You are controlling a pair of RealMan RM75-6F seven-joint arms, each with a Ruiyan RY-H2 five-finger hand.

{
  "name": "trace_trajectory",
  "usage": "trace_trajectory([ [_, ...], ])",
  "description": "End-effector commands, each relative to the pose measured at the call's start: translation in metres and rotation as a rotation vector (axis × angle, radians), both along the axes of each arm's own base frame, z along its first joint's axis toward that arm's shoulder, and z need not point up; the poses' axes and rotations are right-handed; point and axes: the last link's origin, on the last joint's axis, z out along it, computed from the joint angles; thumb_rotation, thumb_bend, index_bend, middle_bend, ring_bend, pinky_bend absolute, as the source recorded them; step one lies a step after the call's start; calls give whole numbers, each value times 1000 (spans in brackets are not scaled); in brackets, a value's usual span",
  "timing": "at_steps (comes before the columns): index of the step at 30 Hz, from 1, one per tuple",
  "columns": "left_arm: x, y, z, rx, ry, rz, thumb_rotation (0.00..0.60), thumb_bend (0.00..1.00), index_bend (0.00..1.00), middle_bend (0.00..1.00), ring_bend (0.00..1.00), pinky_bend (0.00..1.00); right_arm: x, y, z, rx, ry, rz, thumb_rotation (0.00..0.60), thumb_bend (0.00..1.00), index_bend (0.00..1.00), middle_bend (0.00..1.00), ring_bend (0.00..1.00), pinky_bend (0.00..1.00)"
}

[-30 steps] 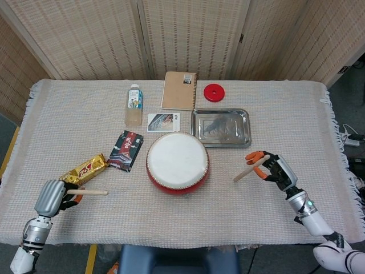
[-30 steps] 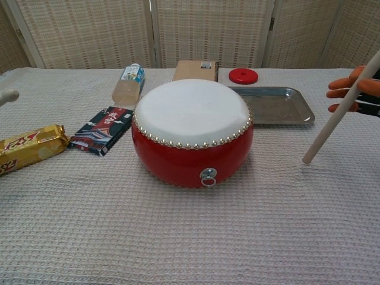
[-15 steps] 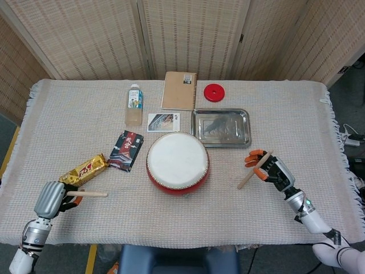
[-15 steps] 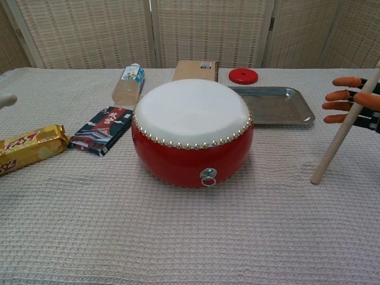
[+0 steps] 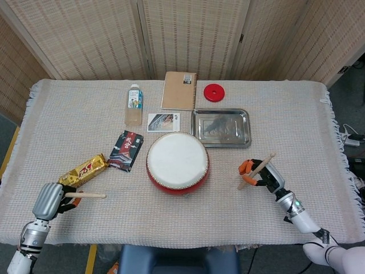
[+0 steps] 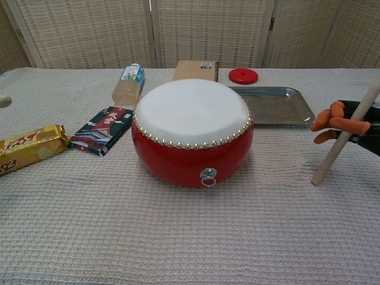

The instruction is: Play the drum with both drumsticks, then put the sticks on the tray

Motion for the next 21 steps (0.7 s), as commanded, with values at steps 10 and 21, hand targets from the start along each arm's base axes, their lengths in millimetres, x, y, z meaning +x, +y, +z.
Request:
trace_trajectory([
  [10, 0, 1, -3, -14, 1, -3, 600, 455, 1000, 1000, 1000, 1000, 8, 4, -22, 22, 61, 26, 599, 64, 813, 639, 507, 575],
  [21, -2, 2, -5, -21, -6, -3, 600, 455, 1000, 1000, 1000, 1000, 11, 9, -39, 47, 117, 43, 599, 64, 878, 675, 541, 618],
])
